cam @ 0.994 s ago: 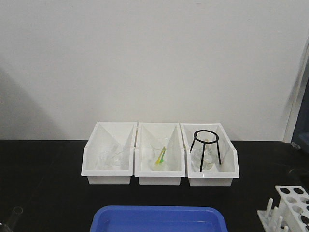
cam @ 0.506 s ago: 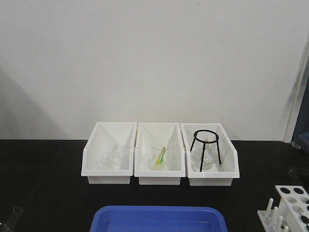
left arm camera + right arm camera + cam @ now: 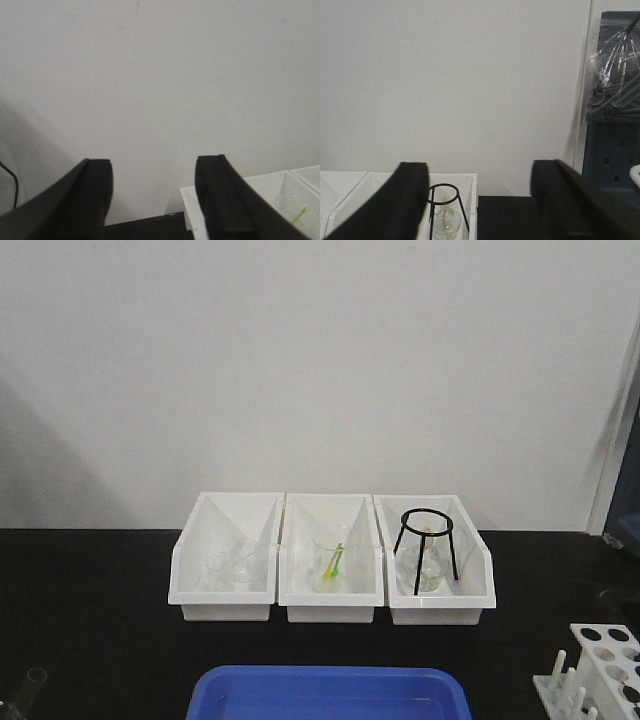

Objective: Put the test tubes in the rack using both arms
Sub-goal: 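Grasp the clear glass test tube in the beaker with the left gripper and lift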

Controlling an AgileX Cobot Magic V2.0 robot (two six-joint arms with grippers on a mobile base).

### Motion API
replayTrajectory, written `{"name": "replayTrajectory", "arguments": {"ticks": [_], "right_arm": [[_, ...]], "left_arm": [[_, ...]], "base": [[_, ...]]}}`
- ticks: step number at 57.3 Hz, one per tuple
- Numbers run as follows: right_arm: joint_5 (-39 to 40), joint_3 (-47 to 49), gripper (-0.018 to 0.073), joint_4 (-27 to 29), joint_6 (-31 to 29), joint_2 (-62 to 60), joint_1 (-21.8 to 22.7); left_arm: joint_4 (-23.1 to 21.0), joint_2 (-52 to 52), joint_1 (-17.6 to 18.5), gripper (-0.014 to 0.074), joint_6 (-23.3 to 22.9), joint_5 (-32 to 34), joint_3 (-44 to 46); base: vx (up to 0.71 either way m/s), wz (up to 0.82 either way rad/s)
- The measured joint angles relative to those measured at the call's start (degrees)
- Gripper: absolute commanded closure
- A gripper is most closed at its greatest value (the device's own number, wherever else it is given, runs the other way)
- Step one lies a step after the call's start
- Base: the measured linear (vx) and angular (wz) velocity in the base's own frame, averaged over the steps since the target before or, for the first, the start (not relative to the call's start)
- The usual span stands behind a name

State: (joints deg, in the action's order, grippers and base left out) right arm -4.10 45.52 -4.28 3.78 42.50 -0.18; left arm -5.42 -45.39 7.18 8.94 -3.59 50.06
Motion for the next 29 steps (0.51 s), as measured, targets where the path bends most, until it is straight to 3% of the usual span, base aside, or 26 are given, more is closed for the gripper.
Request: {"name": "replayTrajectory", "arguments": {"ticks": [6,19,29], "right_arm": [[0.00,0.00,-0.0172,0.00,0.00,0.00,0.00],[0.00,0.00,-0.0147,0.00,0.00,0.00,0.00],[0.00,0.00,-0.0096,0.00,0.00,0.00,0.00]], "left_arm": [[0.00,0.00,0.00,0.0001,0.00,0.92,0.00],[0.08,0.00,0.00,0.0008,0.47,4.45,0.00],[0.41,0.00,0.00,0.0011,7.06,0.04,-0.97]], "base": [[0.00,0.00],[0.00,0.00],[0.00,0.00]]}}
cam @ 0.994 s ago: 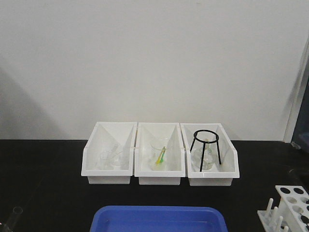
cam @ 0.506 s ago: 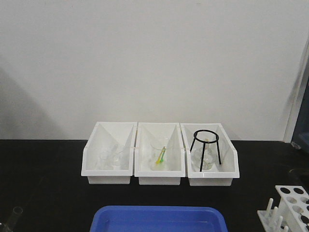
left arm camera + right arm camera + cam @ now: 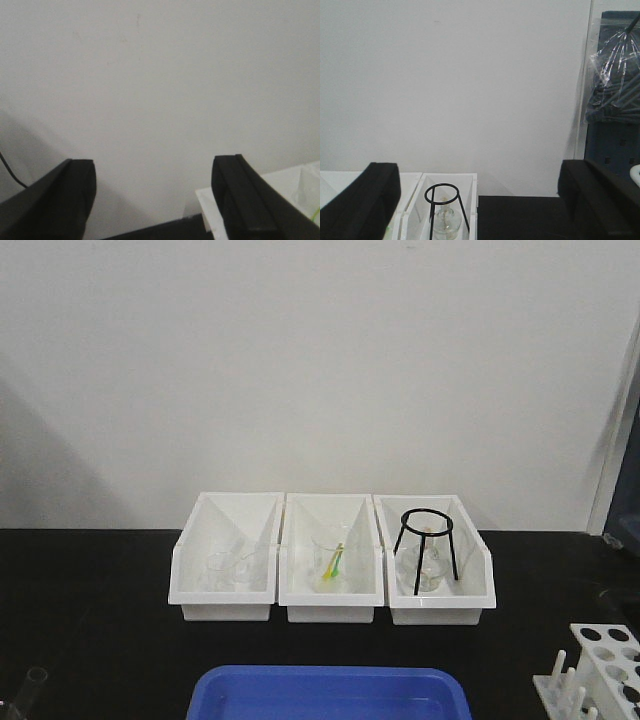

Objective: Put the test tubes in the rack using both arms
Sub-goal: 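Grasp the clear glass test tube in the beaker with the left gripper and lift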

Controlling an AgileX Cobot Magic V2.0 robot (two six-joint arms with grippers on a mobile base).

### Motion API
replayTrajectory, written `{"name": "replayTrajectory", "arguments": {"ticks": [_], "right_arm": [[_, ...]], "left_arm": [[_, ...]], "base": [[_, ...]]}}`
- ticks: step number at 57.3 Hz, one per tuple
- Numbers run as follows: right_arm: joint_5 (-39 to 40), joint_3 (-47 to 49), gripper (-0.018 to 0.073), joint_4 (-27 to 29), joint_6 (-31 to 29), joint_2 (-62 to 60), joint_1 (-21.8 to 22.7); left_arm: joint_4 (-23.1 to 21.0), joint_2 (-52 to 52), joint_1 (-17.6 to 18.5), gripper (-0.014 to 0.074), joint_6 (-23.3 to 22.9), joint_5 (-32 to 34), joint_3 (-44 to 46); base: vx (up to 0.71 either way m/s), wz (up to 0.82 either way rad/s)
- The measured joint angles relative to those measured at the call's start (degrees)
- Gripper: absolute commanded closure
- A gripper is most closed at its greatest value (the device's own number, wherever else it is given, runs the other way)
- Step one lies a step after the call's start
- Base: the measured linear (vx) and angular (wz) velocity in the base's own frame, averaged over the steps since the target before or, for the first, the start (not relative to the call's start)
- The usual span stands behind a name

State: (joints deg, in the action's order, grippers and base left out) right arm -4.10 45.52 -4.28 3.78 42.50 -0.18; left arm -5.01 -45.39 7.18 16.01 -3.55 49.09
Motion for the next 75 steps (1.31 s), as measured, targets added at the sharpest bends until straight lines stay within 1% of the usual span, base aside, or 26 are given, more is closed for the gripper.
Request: {"name": "replayTrajectory", "arguments": {"ticks": [5,8,15,19,24,27,28,32,37,43,50,58,68,75], "right_arm": [[0.00,0.00,-0.0054,0.00,0.00,0.00,0.00],[0.00,0.00,-0.0028,0.00,0.00,0.00,0.00],[-0.01,0.00,0.0030,0.00,0.00,0.00,0.00],[-0.06,0.00,0.0059,0.00,0.00,0.00,0.00],[-0.06,0.00,0.0087,0.00,0.00,0.00,0.00],[-0.06,0.00,0.0099,0.00,0.00,0.00,0.00],[-0.06,0.00,0.0102,0.00,0.00,0.00,0.00],[-0.06,0.00,0.0110,0.00,0.00,0.00,0.00],[-0.06,0.00,0.0110,0.00,0.00,0.00,0.00],[-0.06,0.00,0.0110,0.00,-0.05,0.00,0.00],[0.27,0.00,0.0110,0.00,-0.05,0.00,0.00],[2.44,0.00,0.0110,0.00,-0.05,0.00,0.00],[5.27,0.00,0.0110,0.00,-0.09,0.00,0.00],[5.88,0.00,0.0110,0.00,-0.09,0.00,0.00]], "left_arm": [[0.00,0.16,0.00,0.0024,3.43,-1.28,-3.00],[0.00,0.24,0.00,0.0038,5.13,-2.06,-6.81],[0.00,0.17,0.00,0.0078,7.22,-2.09,-16.18],[0.00,-0.09,0.00,0.0098,7.94,-0.08,-20.95],[0.00,-0.60,0.00,0.0116,8.62,6.38,-28.33],[0.00,-1.30,0.00,0.0125,8.77,11.76,-32.37],[0.00,-1.56,0.00,0.0129,8.77,12.49,-33.31],[0.00,-3.27,0.00,0.0138,8.82,20.47,-37.42],[0.00,-6.68,0.00,0.0145,8.82,27.84,-40.66],[0.00,-12.37,0.00,0.0147,8.82,35.87,-41.68],[0.00,-18.67,0.00,0.0147,8.39,43.07,-41.68],[0.00,-25.07,0.00,0.0147,6.66,47.00,-40.44],[0.00,-30.41,0.00,0.0147,6.53,50.62,-37.55],[0.00,-33.61,0.00,0.0147,6.41,51.64,-35.80]], "base": [[0.00,0.00],[0.00,0.00],[0.00,0.00],[0.00,0.00],[0.00,0.00],[0.00,0.00],[0.00,0.00],[0.00,0.00],[0.00,0.00],[0.00,0.00],[0.00,0.00],[0.00,0.00],[0.00,0.00],[0.00,0.00]]}}
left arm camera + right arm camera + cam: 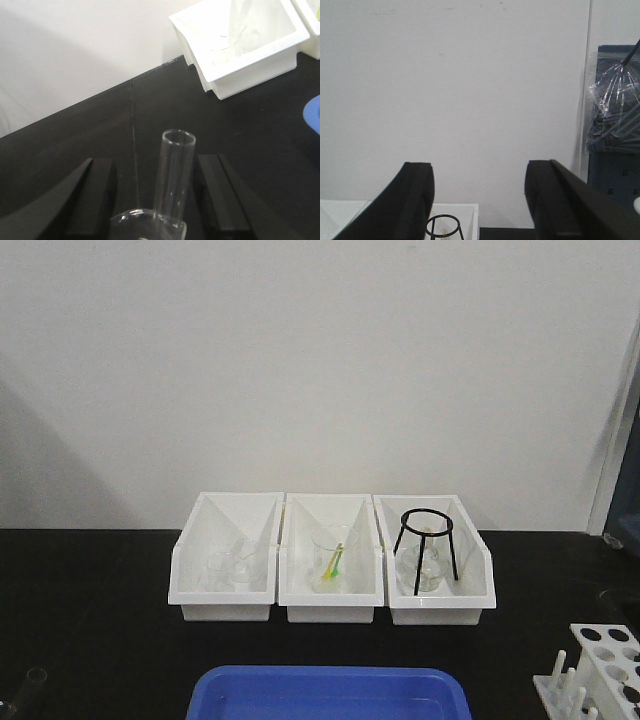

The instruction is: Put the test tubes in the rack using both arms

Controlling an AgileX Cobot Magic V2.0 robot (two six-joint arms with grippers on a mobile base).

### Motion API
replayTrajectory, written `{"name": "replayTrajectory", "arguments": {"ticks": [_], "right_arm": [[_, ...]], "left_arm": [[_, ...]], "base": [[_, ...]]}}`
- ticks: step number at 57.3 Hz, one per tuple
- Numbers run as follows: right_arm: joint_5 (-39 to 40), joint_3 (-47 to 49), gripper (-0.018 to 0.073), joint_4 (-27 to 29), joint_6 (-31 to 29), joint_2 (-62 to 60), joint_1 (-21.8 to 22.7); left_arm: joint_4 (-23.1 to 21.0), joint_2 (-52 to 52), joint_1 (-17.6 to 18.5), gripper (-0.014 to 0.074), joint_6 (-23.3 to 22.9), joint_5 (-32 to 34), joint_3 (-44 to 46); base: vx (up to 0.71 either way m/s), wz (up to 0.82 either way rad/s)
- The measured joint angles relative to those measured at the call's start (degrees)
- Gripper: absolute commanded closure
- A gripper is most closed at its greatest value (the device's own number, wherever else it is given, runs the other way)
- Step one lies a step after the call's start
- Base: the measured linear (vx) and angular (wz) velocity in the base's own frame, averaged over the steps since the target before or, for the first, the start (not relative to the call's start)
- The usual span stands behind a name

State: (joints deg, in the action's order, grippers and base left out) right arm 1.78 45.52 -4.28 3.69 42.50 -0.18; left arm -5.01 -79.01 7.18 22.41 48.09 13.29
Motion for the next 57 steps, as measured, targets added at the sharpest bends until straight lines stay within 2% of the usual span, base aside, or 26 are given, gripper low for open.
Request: {"name": "replayTrajectory", "arguments": {"ticks": [38,47,57], "right_arm": [[0.10,0.00,0.0110,0.00,-0.02,0.00,0.00],[0.10,0.00,0.0110,0.00,-0.02,0.00,0.00],[0.10,0.00,0.0110,0.00,-0.02,0.00,0.00]], "left_arm": [[0.00,-11.95,0.00,0.0163,-0.02,6.62,2.25],[0.00,-12.16,0.00,0.0260,-0.02,7.39,2.41],[0.00,-12.16,0.00,0.0456,-0.02,7.27,3.90]], "base": [[0.00,0.00],[0.00,0.00],[0.00,0.00]]}}
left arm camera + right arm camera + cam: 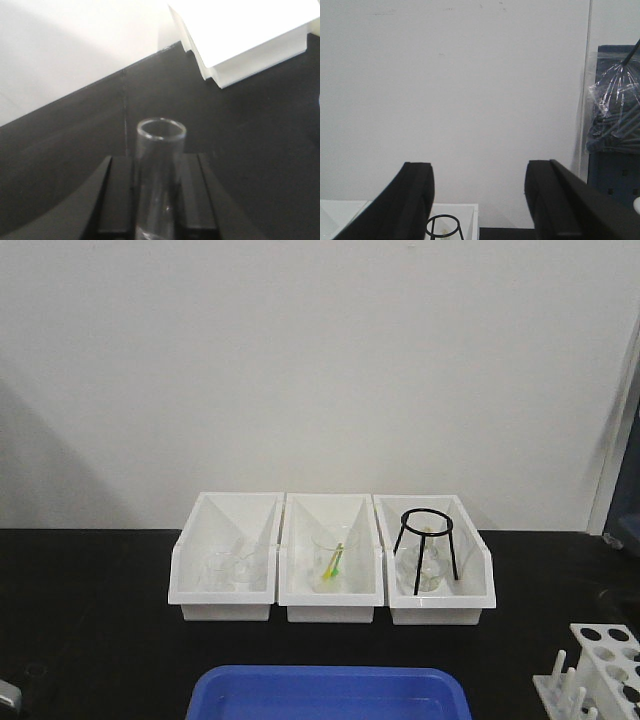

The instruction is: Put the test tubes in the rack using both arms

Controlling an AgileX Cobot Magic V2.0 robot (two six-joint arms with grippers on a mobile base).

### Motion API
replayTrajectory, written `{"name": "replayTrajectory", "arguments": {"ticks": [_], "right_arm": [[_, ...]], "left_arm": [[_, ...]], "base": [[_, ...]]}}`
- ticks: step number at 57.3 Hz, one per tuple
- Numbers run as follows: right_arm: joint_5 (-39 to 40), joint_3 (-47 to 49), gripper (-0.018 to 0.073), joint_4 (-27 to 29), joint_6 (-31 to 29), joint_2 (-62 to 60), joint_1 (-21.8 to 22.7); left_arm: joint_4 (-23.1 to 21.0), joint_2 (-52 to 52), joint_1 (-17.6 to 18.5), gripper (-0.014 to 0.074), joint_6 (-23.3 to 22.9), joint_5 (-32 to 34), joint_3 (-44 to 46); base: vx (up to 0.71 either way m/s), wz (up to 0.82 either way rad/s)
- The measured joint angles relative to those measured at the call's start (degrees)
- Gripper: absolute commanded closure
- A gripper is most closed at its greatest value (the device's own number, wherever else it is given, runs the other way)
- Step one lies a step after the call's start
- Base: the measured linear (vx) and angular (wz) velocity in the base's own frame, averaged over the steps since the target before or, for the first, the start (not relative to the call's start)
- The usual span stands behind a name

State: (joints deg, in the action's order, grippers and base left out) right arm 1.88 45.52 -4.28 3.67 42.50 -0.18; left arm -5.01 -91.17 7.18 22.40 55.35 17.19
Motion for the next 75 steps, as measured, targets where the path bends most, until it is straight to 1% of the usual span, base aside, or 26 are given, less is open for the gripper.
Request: {"name": "replayTrajectory", "arguments": {"ticks": [5,10,28,32,40,47,54,68,75], "right_arm": [[0.00,0.00,0.0110,0.00,0.00,0.00,0.00],[0.00,0.00,0.0110,0.00,0.00,0.00,0.00],[-0.08,0.00,0.0110,0.00,0.00,0.00,0.00],[-0.08,0.00,0.0110,0.00,0.00,0.00,0.00],[-0.20,0.00,0.0110,0.00,0.00,0.00,0.00],[-0.19,0.00,0.0110,0.00,0.00,0.00,0.00],[-0.27,0.00,0.0110,0.00,0.00,0.00,0.00],[-1.88,0.00,0.0110,0.00,-0.05,0.00,0.00],[-2.20,0.00,0.0110,0.00,-0.05,0.00,0.00]], "left_arm": [[0.00,0.00,0.00,0.0546,0.00,-0.05,0.25],[0.00,0.00,0.00,0.0617,0.00,-0.32,0.37],[-0.26,0.00,0.00,0.0617,-0.07,-0.49,0.37],[-0.61,0.12,0.00,0.0617,-0.99,-0.49,0.37],[-1.51,1.65,0.00,0.0617,-4.47,-1.23,0.37],[-1.71,4.89,0.00,0.0617,-5.64,-2.70,0.37],[-1.77,8.81,0.00,0.0617,-5.82,-5.74,0.37],[-1.89,17.94,0.00,0.0617,-5.85,-13.88,0.59],[-1.89,22.87,0.00,0.0617,-5.96,-22.55,3.46]], "base": [[0.00,0.00],[0.00,0.00],[0.00,0.00],[0.00,0.00],[0.00,0.00],[0.00,0.00],[0.00,0.00],[0.00,0.00],[0.00,0.00]]}}
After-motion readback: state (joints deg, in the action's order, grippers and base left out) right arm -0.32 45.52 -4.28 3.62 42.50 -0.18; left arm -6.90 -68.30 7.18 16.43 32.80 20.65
